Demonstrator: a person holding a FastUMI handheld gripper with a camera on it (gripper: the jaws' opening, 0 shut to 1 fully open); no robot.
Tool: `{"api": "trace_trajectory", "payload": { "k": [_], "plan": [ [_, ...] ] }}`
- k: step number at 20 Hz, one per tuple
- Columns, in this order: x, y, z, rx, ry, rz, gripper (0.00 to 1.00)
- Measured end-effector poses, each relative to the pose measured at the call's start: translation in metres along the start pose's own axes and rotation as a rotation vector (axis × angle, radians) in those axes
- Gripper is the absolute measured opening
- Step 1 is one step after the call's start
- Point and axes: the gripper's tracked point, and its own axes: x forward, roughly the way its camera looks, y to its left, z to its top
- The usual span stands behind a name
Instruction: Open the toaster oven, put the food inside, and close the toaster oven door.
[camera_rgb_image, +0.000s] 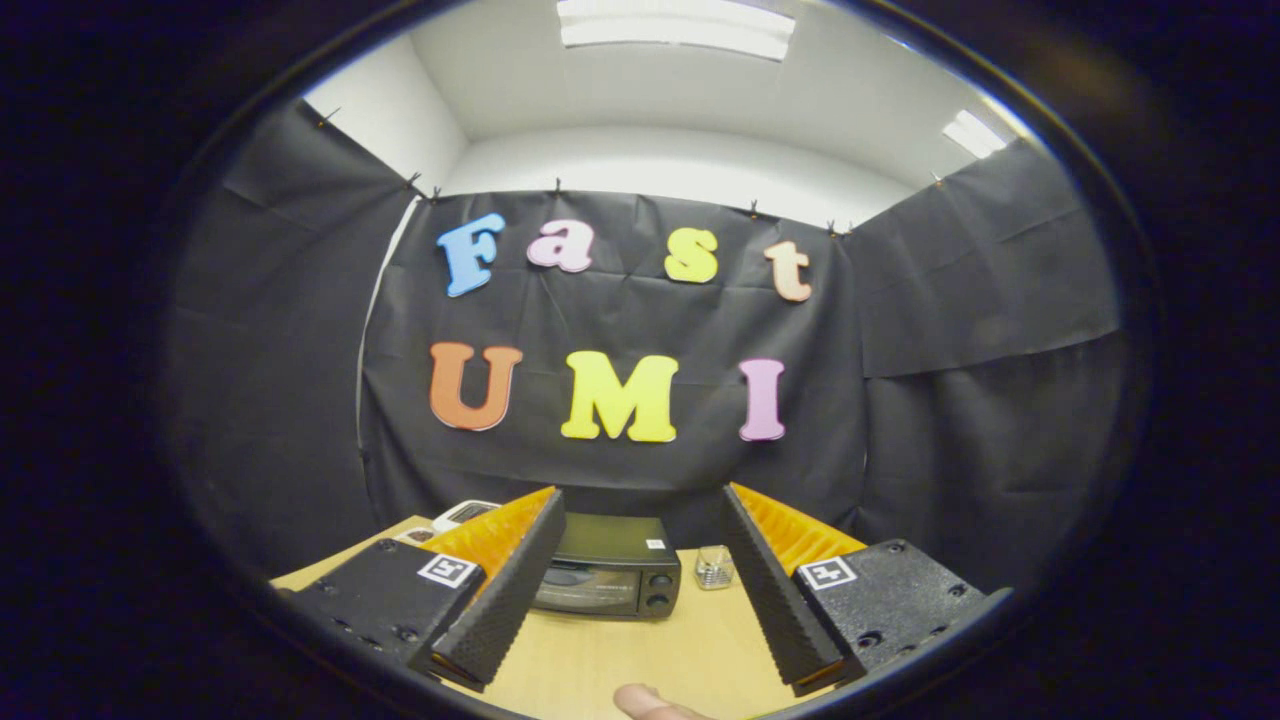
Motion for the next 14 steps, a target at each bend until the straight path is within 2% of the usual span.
{"api": "trace_trajectory", "payload": {
  "k": [14],
  "plan": [
    [-0.01,0.001,-0.024,0.039,0.048,0.046,1.0]
  ]
}}
